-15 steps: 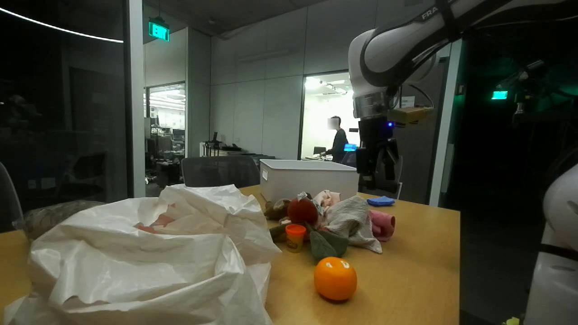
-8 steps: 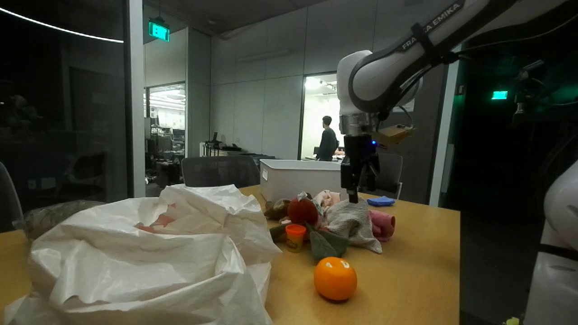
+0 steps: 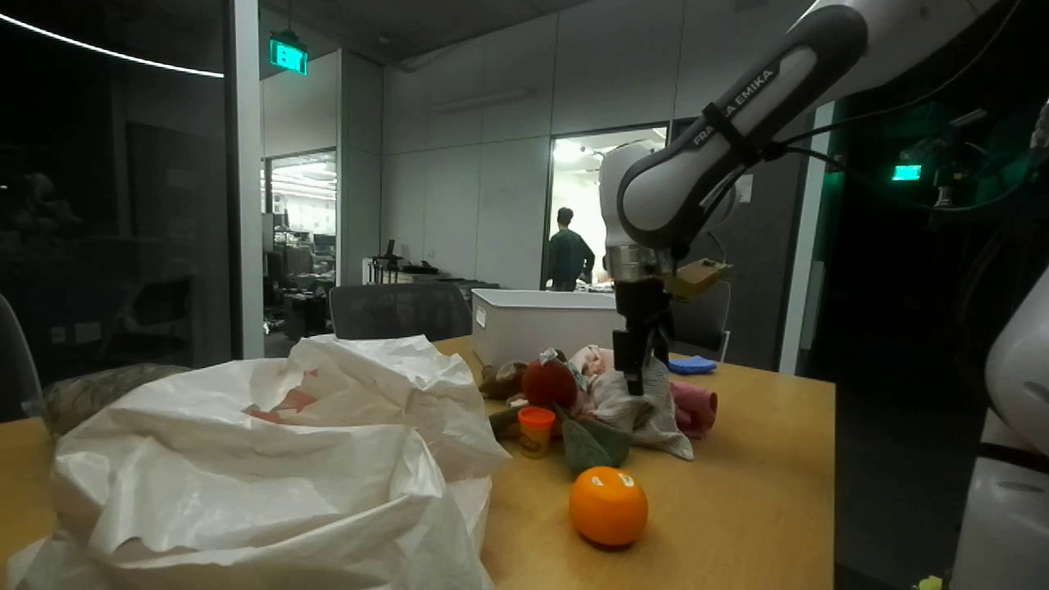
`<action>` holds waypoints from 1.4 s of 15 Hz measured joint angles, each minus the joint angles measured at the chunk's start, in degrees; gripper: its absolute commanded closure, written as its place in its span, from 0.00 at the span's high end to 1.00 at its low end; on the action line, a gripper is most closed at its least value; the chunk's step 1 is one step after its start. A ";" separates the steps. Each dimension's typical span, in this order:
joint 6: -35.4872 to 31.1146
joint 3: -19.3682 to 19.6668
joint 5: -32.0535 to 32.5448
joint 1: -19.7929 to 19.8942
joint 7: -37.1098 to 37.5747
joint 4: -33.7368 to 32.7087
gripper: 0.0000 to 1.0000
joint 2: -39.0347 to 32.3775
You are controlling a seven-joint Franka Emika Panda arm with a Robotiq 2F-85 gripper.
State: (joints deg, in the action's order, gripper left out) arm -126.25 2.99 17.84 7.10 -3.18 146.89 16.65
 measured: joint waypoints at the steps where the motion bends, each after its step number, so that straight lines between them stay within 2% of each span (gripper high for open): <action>1: -0.90 0.29 0.05 0.00 -1.35 -0.21 0.75 -0.84; 2: -1.85 0.53 0.13 0.00 -2.67 -0.44 0.73 -1.65; 3: -2.80 0.68 0.13 -0.01 -3.88 -0.67 0.67 -2.31; 4: -3.78 0.83 0.13 -0.01 -4.83 -0.91 0.56 -2.88; 8: -6.57 1.12 0.13 -0.01 -5.97 -1.53 0.26 -3.83; 10: -6.68 1.12 0.13 -0.01 -5.79 -2.03 0.12 -3.63; 11: -6.67 1.11 0.13 -0.01 -5.50 -2.31 0.09 -3.35; 13: -6.59 1.10 0.13 -0.01 -5.08 -2.74 0.04 -2.08; 15: -6.10 1.11 -0.55 -0.12 -5.08 -2.84 0.09 0.23; 21: -4.19 2.45 -8.81 -2.21 -9.60 -2.90 0.08 10.82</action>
State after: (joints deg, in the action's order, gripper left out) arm -130.44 5.44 9.03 4.89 -12.78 144.00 27.47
